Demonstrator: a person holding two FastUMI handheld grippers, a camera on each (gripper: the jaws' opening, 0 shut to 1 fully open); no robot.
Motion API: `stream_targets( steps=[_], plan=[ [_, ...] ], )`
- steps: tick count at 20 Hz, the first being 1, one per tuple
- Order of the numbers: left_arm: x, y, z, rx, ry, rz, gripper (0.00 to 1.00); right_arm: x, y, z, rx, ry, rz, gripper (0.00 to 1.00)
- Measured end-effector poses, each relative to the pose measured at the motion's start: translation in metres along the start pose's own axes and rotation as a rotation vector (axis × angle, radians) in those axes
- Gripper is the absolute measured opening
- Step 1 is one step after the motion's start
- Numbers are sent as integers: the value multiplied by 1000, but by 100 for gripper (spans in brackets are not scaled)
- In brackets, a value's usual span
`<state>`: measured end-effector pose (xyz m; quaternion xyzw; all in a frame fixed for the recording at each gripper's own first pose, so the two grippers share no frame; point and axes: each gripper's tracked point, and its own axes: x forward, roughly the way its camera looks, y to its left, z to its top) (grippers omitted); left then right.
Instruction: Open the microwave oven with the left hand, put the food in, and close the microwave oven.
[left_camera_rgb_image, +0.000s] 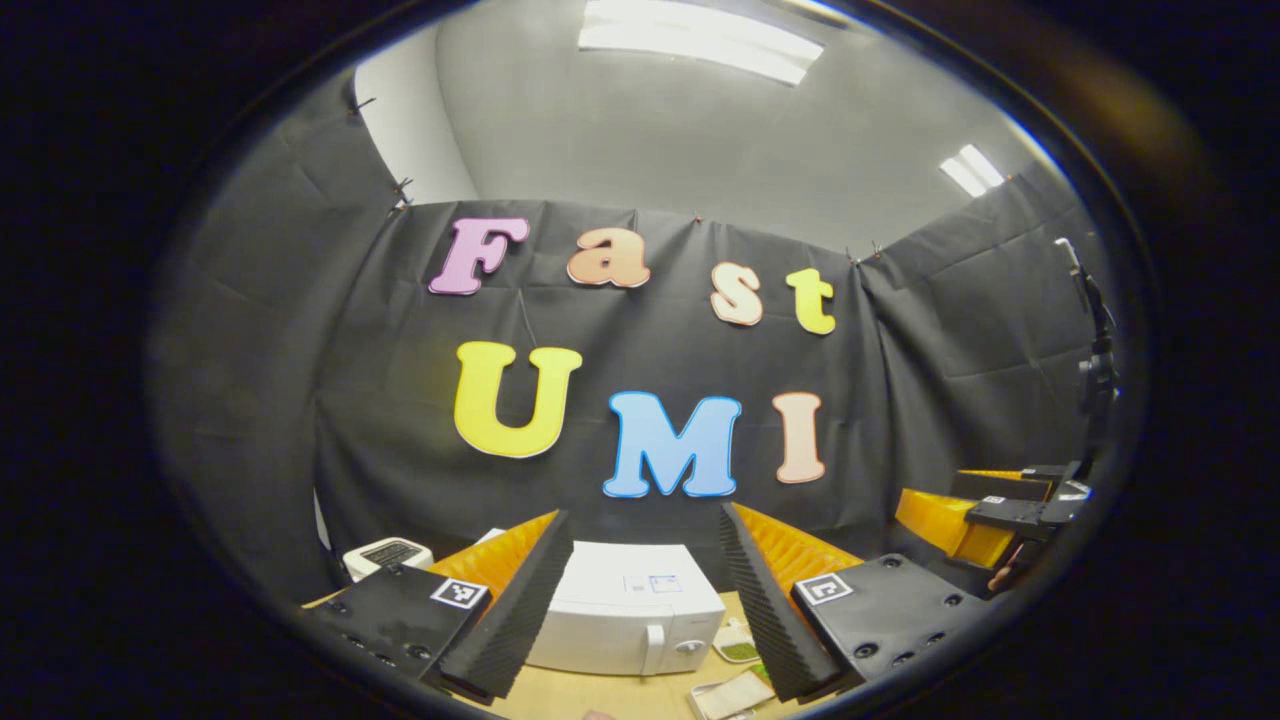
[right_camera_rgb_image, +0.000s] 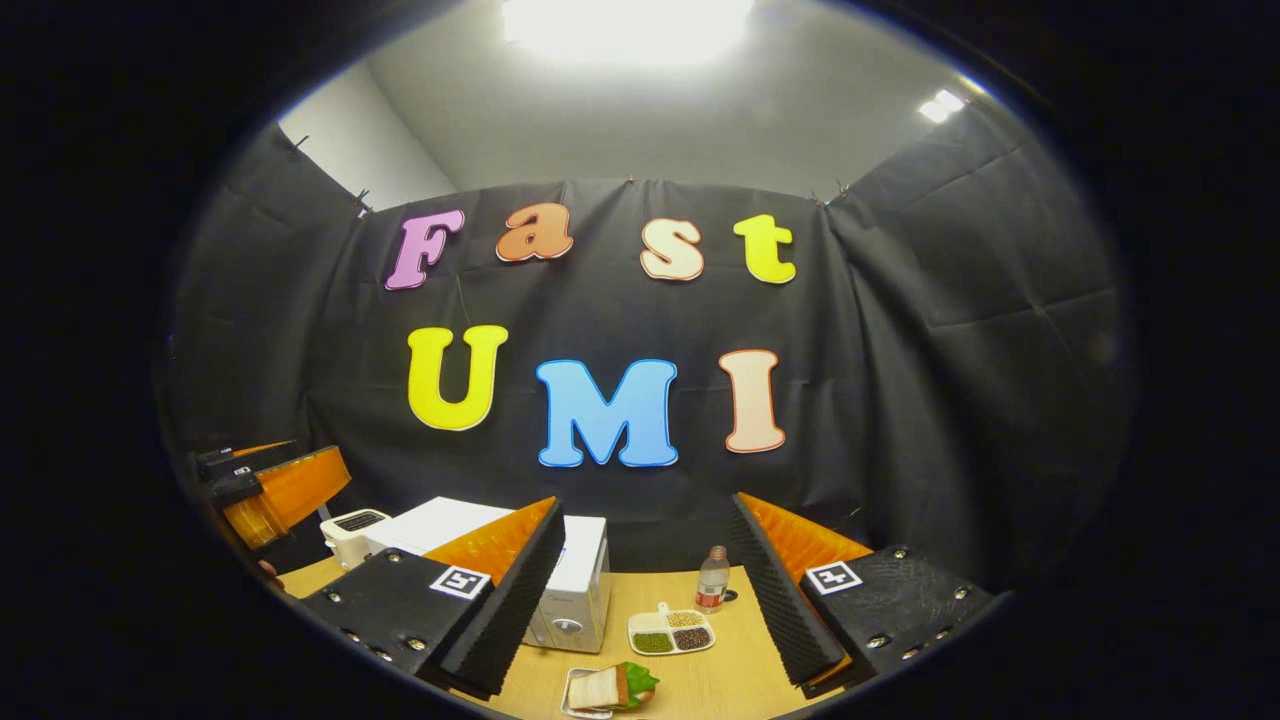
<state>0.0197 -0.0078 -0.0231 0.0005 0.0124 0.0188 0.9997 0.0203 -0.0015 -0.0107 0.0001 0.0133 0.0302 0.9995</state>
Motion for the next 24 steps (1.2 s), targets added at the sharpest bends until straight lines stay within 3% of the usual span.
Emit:
stream_targets(
  steps=[10, 17, 24],
  plan=[
    [36, -24, -62, 12, 94, -4, 95, 24, -34, -19, 13, 36, 8, 99],
    [72, -31, -162, -32, 251, 1, 96, 45, -61, -45, 12, 90, 6, 99],
    [105, -23, -285, -10, 416, 24, 95, 64, -95, -75, 11, 158, -13, 99]
  ],
)
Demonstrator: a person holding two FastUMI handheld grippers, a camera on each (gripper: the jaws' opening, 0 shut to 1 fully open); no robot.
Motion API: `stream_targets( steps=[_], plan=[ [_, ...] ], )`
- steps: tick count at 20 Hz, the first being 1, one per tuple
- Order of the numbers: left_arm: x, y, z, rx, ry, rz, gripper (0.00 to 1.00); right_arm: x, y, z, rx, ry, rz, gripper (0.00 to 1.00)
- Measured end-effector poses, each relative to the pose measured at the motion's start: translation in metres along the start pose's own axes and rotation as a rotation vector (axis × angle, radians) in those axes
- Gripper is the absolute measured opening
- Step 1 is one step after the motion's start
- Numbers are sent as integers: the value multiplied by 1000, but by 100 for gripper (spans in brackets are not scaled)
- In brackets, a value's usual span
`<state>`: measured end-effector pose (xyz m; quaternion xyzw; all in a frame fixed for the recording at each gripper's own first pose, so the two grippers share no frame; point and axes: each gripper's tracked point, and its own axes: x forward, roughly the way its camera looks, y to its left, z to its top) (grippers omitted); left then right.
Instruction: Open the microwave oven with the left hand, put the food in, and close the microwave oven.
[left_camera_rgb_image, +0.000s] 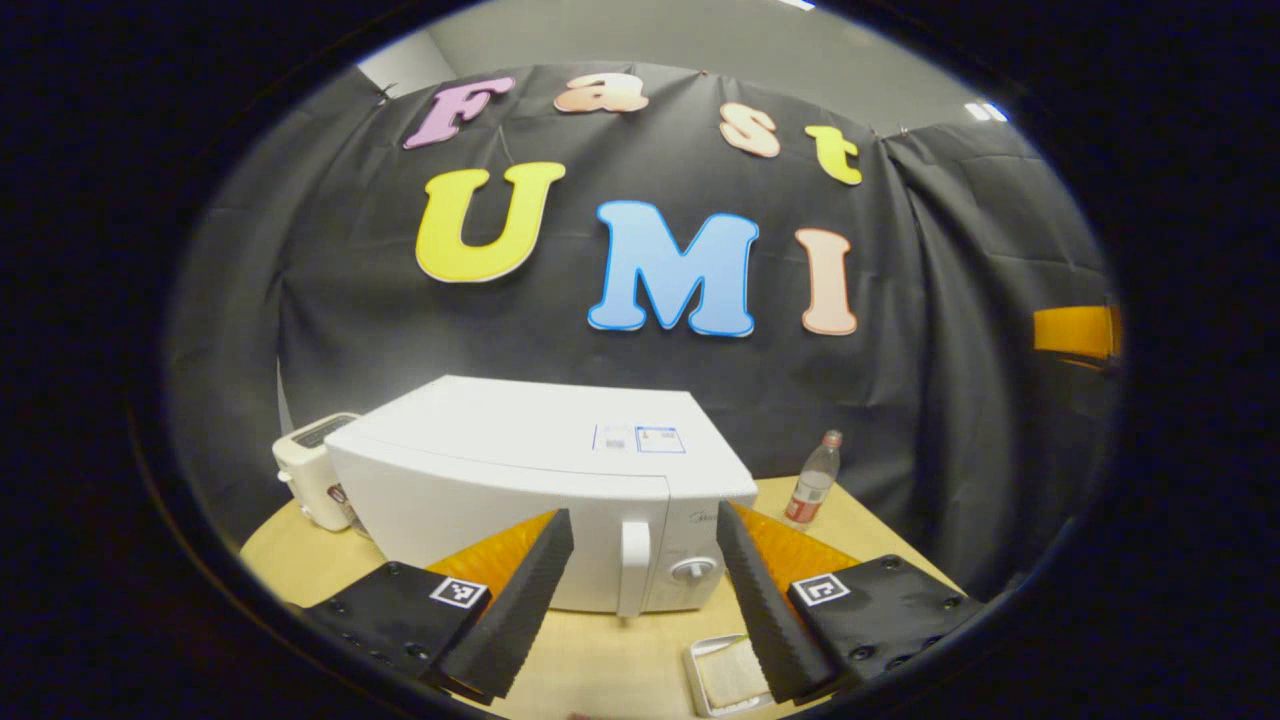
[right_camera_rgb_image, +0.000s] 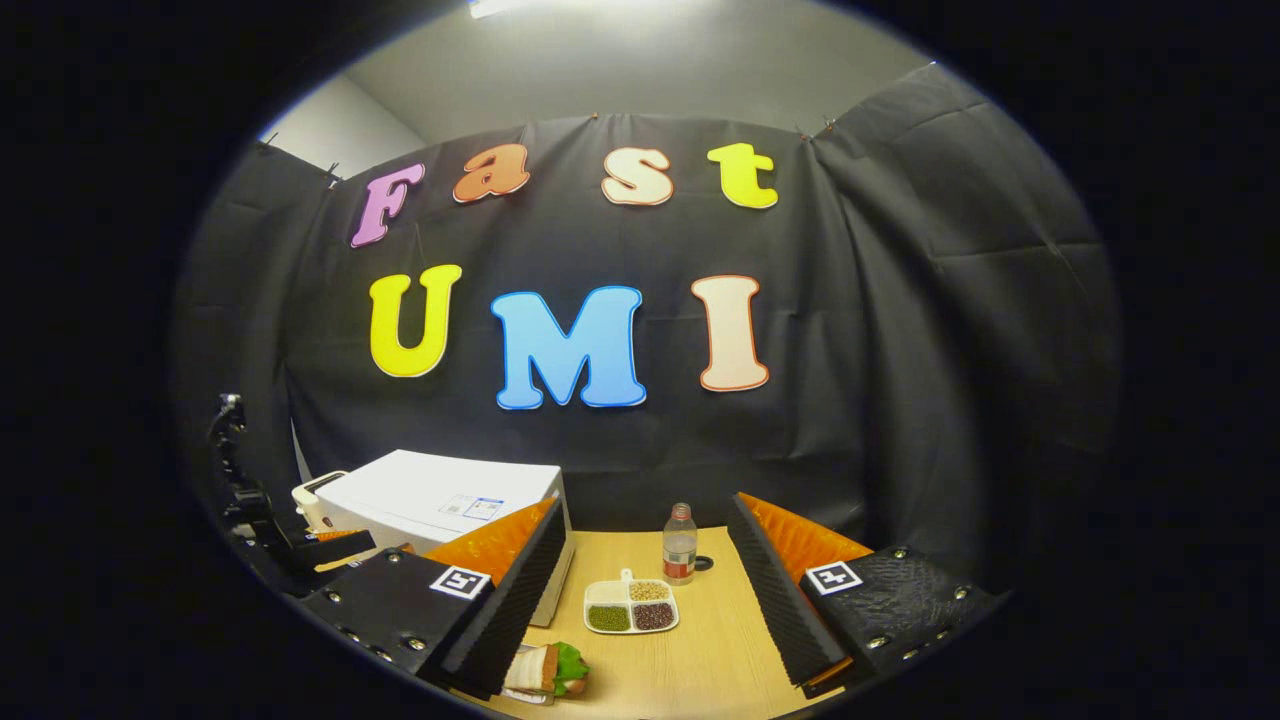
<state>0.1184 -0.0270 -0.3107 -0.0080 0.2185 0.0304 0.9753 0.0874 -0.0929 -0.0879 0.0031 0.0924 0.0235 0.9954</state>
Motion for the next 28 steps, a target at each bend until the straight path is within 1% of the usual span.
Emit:
stream_targets(
  steps=[1, 2, 3, 5, 6, 7, 9, 10, 11, 12, 13, 14, 15, 16, 18, 19, 20, 21, 24, 28],
  plan=[
    [9, 1, -12, 8, 18, 9, 96, 3, -7, -4, -7, 6, -8, 99],
    [19, 1, -22, 16, 39, 13, 94, 6, -13, -8, -10, 15, -13, 99],
    [29, 2, -33, 25, 66, 17, 96, 8, -18, -13, -9, 27, -16, 99],
    [45, 8, -50, 23, 95, 29, 94, 12, -26, -20, -2, 51, -19, 99],
    [53, 10, -59, 17, 107, 36, 91, 14, -31, -22, -3, 60, -20, 99],
    [59, 13, -68, 16, 119, 45, 92, 16, -36, -24, -9, 66, -24, 99],
    [74, 15, -81, 36, 141, 66, 84, 20, -44, -30, -23, 75, -30, 99],
    [84, 12, -85, 41, 148, 63, 67, 24, -47, -33, -23, 85, -28, 99],
    [86, 4, -87, 45, 162, 40, 59, 26, -47, -39, -20, 98, -22, 99],
    [94, 4, -86, 78, 158, 50, 39, 30, -46, -44, -16, 112, -12, 99],
    [87, 2, -86, 108, 156, 60, 33, 32, -44, -49, -13, 123, -2, 99],
    [85, 2, -85, 114, 152, 63, 30, 34, -41, -50, -13, 129, 7, 99],
    [85, 4, -86, 96, 154, 61, 28, 35, -38, -50, -15, 128, 14, 99],
    [81, 3, -84, 82, 153, 59, 17, 36, -36, -48, -16, 123, 17, 99],
    [82, 4, -87, 111, 160, 44, 13, 34, -33, -43, -18, 109, 11, 99],
    [83, 3, -88, 115, 165, 30, 11, 33, -31, -42, -15, 103, 0, 99],
    [83, 3, -87, 110, 172, 13, 12, 32, -29, -41, -7, 101, -9, 99],
    [82, 2, -86, 114, 175, -3, 8, 31, -25, -43, 2, 103, -15, 99],
    [78, 1, -83, 136, 187, -32, 6, 26, -14, -44, 9, 105, -33, 99],
    [80, 2, -86, 114, 204, -80, 7, 16, 3, -38, 6, 93, -40, 99]
  ],
)
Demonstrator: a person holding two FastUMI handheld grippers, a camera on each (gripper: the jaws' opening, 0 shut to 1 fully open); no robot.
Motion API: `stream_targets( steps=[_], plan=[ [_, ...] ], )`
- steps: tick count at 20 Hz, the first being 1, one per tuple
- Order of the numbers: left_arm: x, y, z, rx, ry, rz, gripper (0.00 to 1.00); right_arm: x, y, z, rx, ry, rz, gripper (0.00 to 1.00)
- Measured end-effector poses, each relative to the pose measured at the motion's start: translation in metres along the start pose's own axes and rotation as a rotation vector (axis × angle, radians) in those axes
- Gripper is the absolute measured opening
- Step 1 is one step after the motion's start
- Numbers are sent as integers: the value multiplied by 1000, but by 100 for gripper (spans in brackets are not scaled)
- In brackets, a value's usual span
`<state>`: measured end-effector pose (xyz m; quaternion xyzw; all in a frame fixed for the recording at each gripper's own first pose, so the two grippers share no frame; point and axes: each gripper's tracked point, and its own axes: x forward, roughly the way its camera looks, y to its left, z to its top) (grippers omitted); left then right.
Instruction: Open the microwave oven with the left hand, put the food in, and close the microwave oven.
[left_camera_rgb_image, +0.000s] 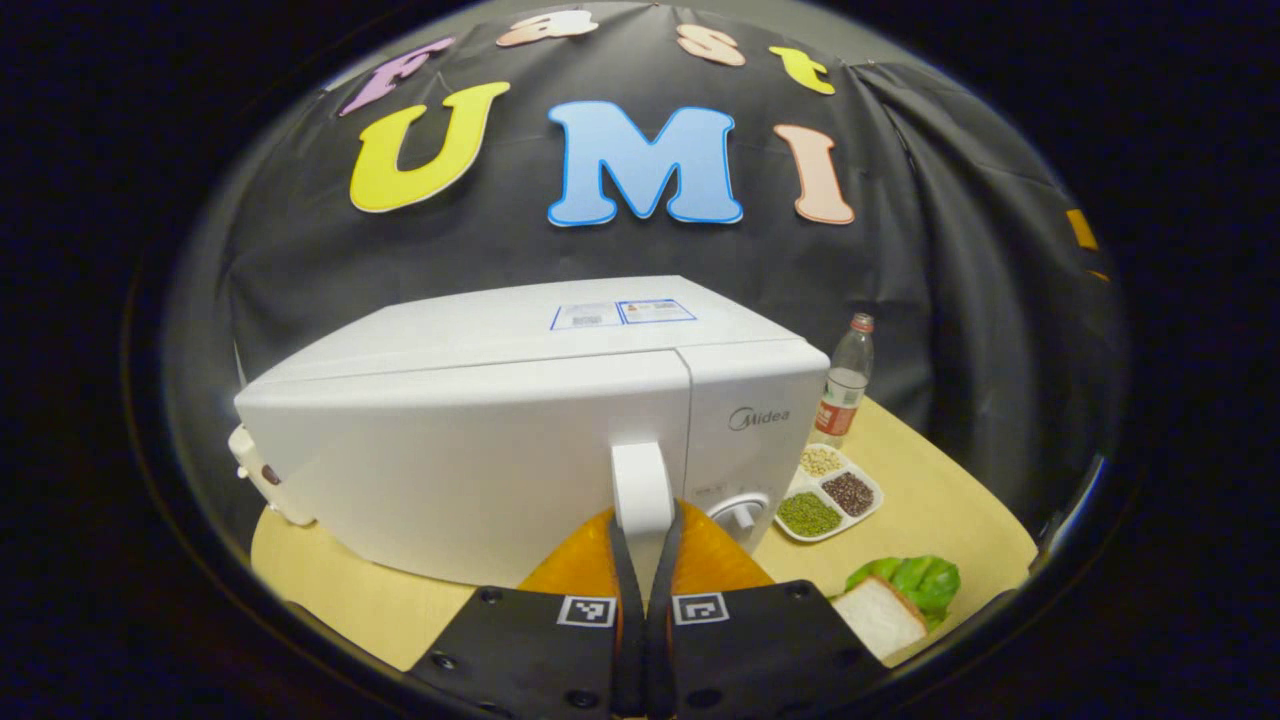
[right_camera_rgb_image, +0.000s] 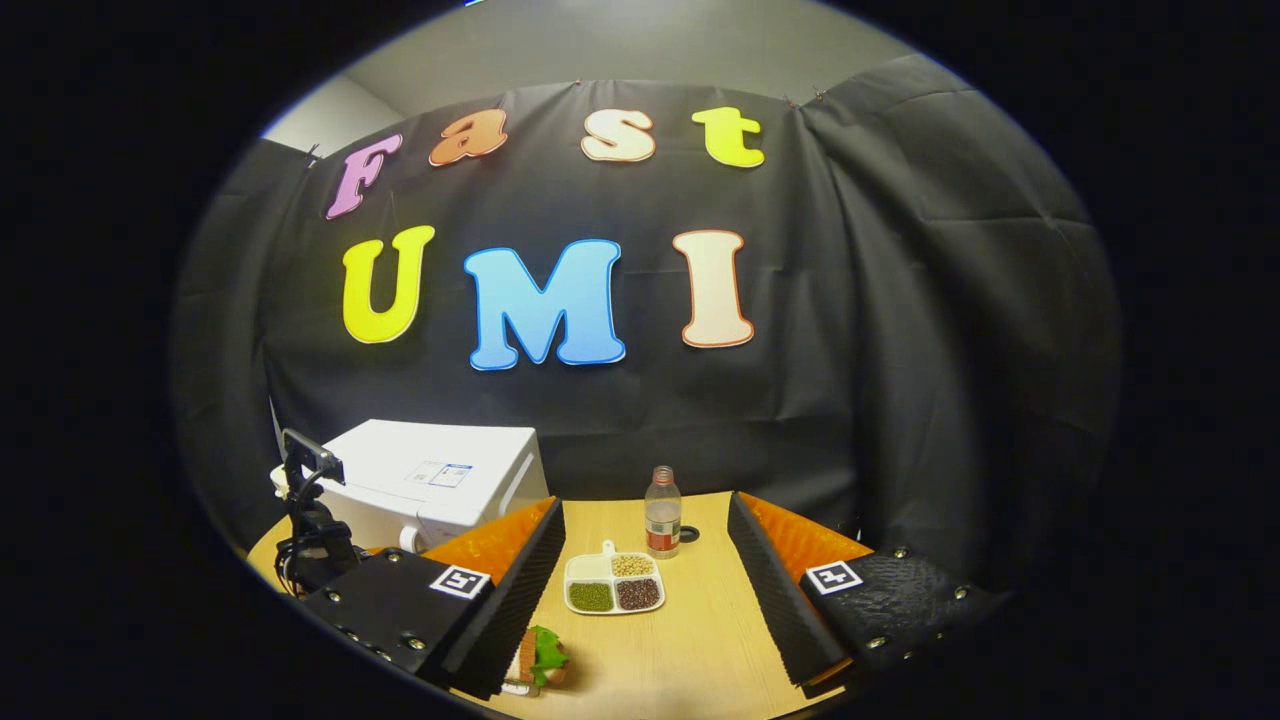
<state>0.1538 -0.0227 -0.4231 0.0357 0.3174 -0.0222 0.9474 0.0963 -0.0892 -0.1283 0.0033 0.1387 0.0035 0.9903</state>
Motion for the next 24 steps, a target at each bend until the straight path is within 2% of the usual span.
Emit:
stream_targets(
  steps=[5, 8, 13, 14, 24],
  plan=[
    [-9, -1, -4, 8, 32, -36, 7, -17, 14, 6, -12, -22, -22, 99],
    [-54, -1, -24, 41, 25, -65, 7, -26, 19, 5, -4, -29, -43, 99],
    [-107, 11, -52, 45, 54, -105, 7, -37, 44, -1, 11, -14, -19, 98],
    [-116, 15, -56, 44, 60, -111, 5, -41, 51, -1, 13, -16, -12, 99],
    [-230, 88, -110, 66, 121, -146, 6, -82, 146, -5, 5, -38, 64, 99]
  ],
)
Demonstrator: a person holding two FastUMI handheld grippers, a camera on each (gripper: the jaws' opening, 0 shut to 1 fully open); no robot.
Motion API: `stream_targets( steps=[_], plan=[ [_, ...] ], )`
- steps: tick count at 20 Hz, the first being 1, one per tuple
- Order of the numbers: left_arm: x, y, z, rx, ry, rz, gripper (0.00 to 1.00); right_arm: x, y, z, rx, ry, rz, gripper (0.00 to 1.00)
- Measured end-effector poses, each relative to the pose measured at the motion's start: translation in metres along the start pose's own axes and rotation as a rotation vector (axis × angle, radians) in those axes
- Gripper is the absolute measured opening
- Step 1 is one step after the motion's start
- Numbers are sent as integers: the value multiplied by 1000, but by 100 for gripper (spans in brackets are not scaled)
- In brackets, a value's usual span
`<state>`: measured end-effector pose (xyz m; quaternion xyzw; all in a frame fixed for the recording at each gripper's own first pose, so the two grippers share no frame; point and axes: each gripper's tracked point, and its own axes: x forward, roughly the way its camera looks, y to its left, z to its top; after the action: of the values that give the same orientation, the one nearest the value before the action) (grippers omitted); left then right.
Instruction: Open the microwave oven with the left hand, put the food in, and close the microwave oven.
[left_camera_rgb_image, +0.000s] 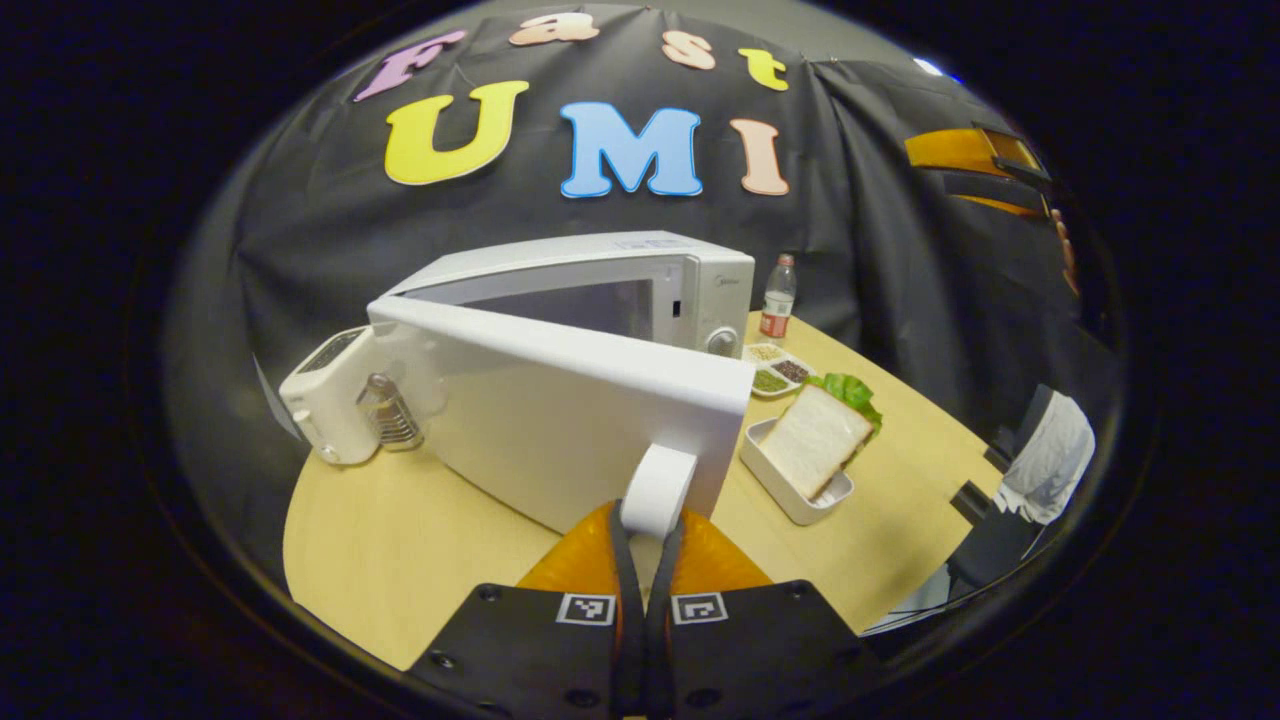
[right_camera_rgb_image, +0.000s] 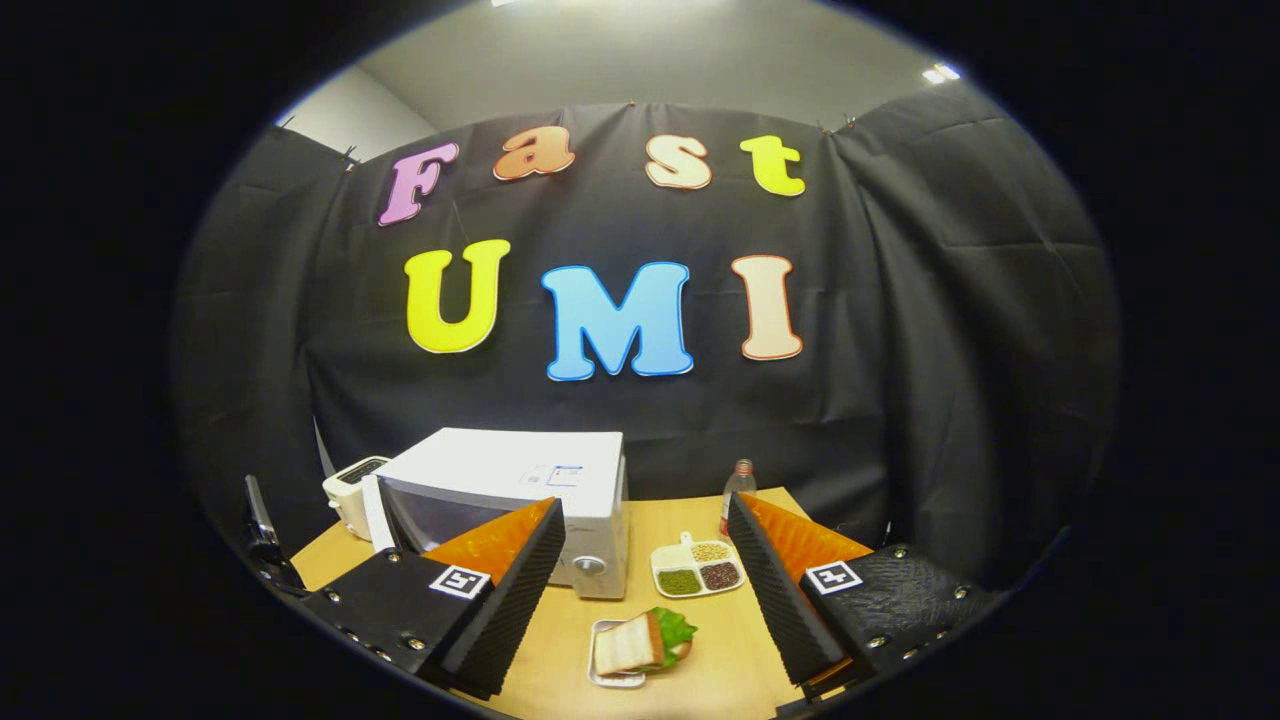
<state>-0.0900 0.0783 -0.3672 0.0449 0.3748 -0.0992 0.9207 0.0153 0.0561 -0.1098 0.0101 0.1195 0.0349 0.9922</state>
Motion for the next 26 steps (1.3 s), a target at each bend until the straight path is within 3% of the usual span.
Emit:
stream_targets(
  steps=[12, 21, 26],
  plan=[
    [-86, 113, -60, 42, 19, -7, 6, -29, 107, -6, -39, -3, 111, 99],
    [-121, 200, -82, -4, -12, 82, 6, -40, 145, -13, -80, 23, 149, 99],
    [-127, 228, -85, -26, -29, 94, 6, -41, 163, -12, -118, 27, 177, 99]
  ],
)
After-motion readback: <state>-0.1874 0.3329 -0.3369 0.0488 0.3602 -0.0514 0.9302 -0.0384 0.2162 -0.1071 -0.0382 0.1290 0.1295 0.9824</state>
